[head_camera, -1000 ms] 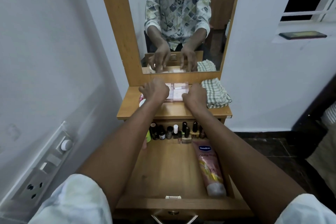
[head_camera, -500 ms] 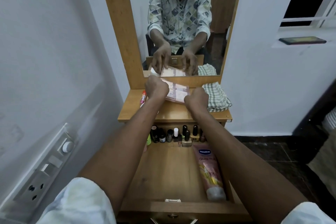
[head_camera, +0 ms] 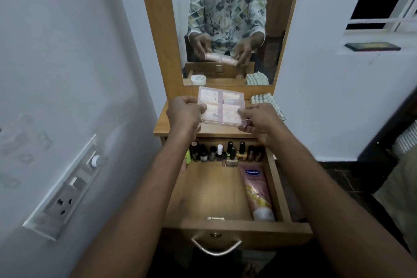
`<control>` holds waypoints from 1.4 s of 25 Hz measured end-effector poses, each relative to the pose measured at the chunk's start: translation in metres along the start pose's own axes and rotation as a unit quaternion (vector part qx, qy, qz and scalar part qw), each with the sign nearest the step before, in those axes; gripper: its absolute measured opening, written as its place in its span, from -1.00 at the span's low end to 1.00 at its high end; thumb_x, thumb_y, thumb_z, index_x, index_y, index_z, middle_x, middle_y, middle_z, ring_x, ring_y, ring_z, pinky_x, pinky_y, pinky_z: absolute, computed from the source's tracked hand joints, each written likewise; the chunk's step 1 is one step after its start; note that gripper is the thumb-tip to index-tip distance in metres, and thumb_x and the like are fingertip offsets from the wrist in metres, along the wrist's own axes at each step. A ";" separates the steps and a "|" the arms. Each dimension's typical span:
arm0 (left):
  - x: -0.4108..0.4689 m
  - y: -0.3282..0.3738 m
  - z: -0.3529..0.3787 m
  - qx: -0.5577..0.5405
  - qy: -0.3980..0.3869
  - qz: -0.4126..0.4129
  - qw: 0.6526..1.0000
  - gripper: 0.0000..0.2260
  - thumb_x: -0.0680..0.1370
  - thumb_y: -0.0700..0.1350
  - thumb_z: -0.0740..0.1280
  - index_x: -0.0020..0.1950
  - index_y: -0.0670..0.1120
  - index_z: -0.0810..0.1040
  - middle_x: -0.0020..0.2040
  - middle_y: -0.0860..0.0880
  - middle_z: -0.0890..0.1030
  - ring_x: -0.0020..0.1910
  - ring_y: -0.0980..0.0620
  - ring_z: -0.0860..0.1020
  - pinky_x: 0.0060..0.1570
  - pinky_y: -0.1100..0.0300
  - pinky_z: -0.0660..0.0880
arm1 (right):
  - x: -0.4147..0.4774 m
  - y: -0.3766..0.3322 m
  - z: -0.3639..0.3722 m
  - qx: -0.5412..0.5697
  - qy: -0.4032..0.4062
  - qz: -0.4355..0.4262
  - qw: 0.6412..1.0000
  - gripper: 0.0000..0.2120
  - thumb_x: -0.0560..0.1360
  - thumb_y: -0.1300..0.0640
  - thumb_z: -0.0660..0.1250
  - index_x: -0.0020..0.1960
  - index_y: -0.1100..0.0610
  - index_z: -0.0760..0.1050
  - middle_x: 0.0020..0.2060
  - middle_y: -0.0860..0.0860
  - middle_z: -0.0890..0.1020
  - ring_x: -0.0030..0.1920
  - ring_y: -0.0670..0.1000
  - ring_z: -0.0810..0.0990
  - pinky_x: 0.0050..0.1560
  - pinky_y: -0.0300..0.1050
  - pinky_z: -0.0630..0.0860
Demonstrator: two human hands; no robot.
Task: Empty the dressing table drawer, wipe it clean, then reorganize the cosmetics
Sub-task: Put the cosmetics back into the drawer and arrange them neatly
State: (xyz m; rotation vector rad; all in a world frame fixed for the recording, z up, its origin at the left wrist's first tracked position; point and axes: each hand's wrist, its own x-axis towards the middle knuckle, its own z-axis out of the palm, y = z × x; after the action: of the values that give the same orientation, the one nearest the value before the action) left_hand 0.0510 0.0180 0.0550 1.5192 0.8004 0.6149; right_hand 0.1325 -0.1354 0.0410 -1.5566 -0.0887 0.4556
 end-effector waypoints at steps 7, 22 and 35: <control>-0.038 -0.046 -0.034 0.121 -0.152 -0.171 0.966 -0.83 0.42 -0.44 0.45 -0.08 -0.30 0.53 -0.17 -0.26 0.66 -0.48 -0.03 0.63 -0.51 0.14 0.57 | -0.045 0.060 -0.028 -0.109 -0.053 0.111 0.986 -0.79 0.50 0.38 0.39 0.11 0.43 0.52 -0.13 0.28 0.69 -0.33 0.10 0.67 -0.37 -0.06 0.60; -0.027 -0.136 -0.033 0.296 -0.073 -0.151 0.940 -0.84 0.48 -0.33 0.40 0.04 -0.25 0.55 -0.15 -0.15 0.64 -0.21 -0.09 0.63 -0.35 0.12 0.53 | -0.037 0.131 0.019 -0.481 -0.067 0.080 0.870 -0.87 0.49 0.21 0.45 -0.03 0.17 0.51 -0.21 0.01 0.56 -0.29 -0.07 0.55 -0.44 -0.35 0.40; -0.030 -0.148 -0.042 0.361 -0.072 -0.097 0.925 -0.67 0.39 -0.31 0.52 0.12 -0.24 0.57 0.08 -0.15 0.63 0.07 -0.11 0.60 -0.15 0.17 0.45 | -0.036 0.144 0.019 -0.418 -0.104 0.051 0.901 -0.85 0.51 0.25 0.40 0.08 0.22 0.63 -0.01 0.10 0.67 -0.02 0.04 0.67 0.05 -0.02 0.65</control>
State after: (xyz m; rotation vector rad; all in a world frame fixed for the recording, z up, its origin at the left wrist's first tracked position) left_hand -0.0190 0.0217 -0.0847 2.0830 1.1154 0.0376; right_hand 0.0609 -0.1363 -0.0905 -2.3592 -0.4135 0.7213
